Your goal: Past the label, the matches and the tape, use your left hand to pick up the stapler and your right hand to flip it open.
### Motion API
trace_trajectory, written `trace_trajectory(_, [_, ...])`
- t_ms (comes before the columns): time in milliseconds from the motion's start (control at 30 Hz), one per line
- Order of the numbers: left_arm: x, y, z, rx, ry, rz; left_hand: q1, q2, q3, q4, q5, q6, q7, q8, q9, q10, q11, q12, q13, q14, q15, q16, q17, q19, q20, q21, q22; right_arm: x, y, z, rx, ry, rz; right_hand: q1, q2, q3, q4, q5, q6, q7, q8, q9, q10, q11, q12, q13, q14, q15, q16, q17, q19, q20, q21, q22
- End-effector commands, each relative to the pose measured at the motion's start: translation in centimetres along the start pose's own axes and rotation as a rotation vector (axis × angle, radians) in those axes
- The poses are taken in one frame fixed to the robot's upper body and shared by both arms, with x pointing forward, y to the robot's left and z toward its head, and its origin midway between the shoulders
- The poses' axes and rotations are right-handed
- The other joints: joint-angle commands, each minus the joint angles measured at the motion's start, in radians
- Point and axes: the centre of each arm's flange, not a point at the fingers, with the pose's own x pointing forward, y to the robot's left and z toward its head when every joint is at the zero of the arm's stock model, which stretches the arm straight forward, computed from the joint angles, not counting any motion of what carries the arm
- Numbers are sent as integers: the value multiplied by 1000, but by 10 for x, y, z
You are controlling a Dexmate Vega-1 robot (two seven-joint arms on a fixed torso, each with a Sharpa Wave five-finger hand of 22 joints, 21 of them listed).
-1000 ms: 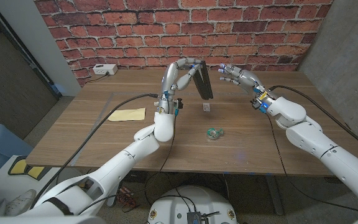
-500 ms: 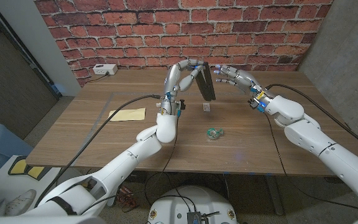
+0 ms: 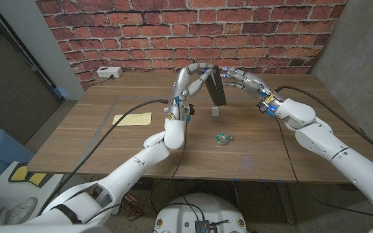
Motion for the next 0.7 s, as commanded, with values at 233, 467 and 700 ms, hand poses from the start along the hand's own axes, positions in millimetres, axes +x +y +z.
trace_trajectory(233, [-2, -4, -4, -85, 30, -24, 28, 23, -2, -1, 9, 10, 2, -3, 2, 5, 4, -3, 3, 141, -234, -6, 5, 3, -122, 16, -3, -7, -2, 3, 6, -6, -16, -23, -7, 1, 7, -1, -4, -7, 0, 2, 0, -8, 0, 7, -10, 2, 6, 7, 3, 7, 6, 1])
trace_trajectory(467, [-4, -4, -6, -128, 31, -26, 30, 24, -4, -1, 9, 10, 6, -5, 2, 6, 6, -4, 4, 144, -234, -9, 8, 14, -123, 25, -7, -8, -3, -1, -4, 14, -26, -35, -9, -2, 12, -1, -13, -10, -2, 3, -6, -4, -3, 10, -21, 14, 4, 9, -3, 10, 4, 2])
trace_trajectory(700, [-6, -3, -10, -175, 55, -18, 34, 24, -6, -2, 9, 10, 14, -7, 3, 11, 14, -5, 4, 147, -234, -12, 12, 29, -128, 36, -10, -14, -1, 7, -52, 20, -71, -49, -12, -3, 15, 1, -30, -16, -3, 3, -50, -2, -23, 19, -83, 32, -12, 9, -45, 15, -6, 2])
